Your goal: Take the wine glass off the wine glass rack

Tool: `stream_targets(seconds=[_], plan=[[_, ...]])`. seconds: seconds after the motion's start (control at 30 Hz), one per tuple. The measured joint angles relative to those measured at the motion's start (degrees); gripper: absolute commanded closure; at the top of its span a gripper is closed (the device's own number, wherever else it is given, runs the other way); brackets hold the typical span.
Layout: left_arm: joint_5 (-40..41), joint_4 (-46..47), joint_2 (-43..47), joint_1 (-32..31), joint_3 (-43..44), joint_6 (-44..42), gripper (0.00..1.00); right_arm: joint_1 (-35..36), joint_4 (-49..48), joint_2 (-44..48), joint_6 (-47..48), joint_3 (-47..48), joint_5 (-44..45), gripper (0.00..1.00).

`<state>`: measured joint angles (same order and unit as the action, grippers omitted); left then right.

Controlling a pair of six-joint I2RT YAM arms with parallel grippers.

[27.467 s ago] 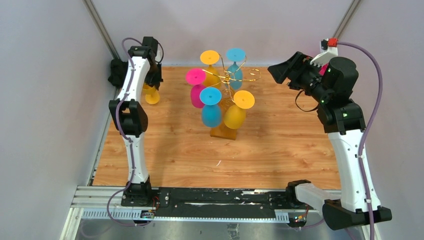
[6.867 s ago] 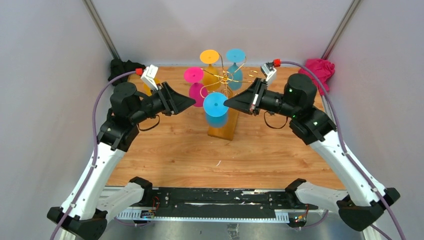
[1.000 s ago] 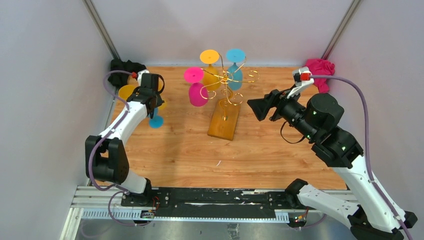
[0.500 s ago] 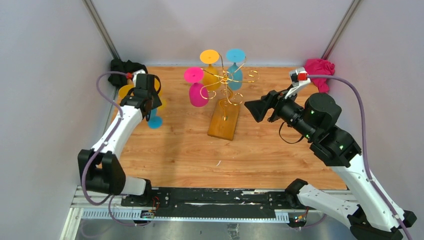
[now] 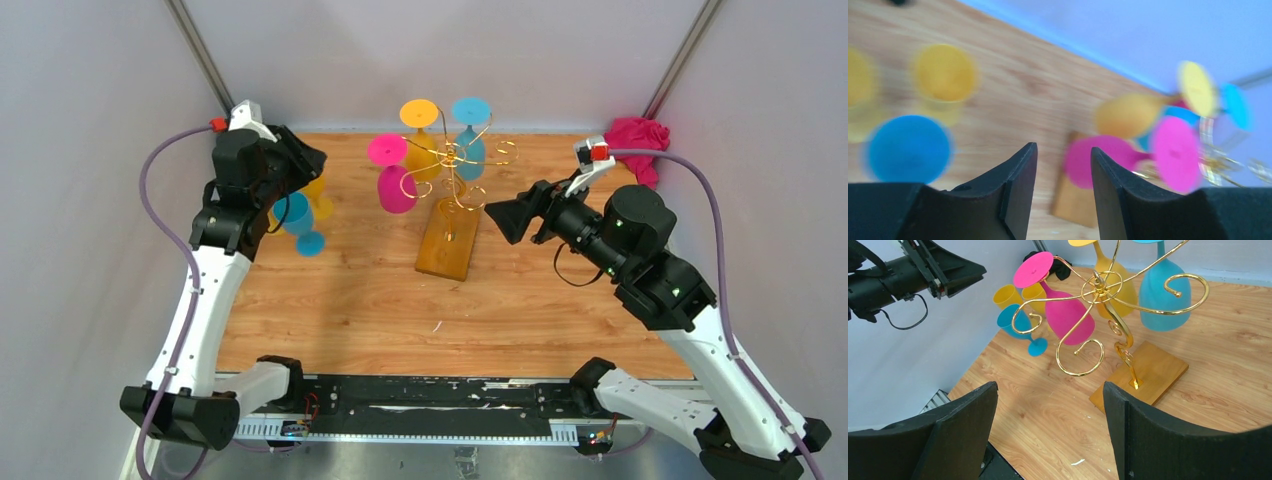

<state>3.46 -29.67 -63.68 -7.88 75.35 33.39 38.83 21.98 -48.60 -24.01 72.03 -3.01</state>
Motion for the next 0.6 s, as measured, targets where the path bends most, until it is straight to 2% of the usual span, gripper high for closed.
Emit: stream_targets(seconds=[0.13,0.23,0.4,0.6], plan=[[-15.6,11.8,0.4,0.0,-5.6,10.7,0.52,0.0,-0.1,-0.1,0.0,0.0,0.0,0.19],[-23.5,18.7,-1.2,0.0,-9.2,18.3,0.51,0.0,-0.1,0.2,0.0,0.0,0.0,0.19],[-28.7,23.9,-4.2,0.0,-9.3,23.7,0.51,0.0,-0.1,0.7,0.0,0.0,0.0,0.19],[-30.3,27.1,-4.7,0.0,-9.3,25.7,0.51,0.0,-0.1,0.7,0.0,0.0,0.0,0.19]])
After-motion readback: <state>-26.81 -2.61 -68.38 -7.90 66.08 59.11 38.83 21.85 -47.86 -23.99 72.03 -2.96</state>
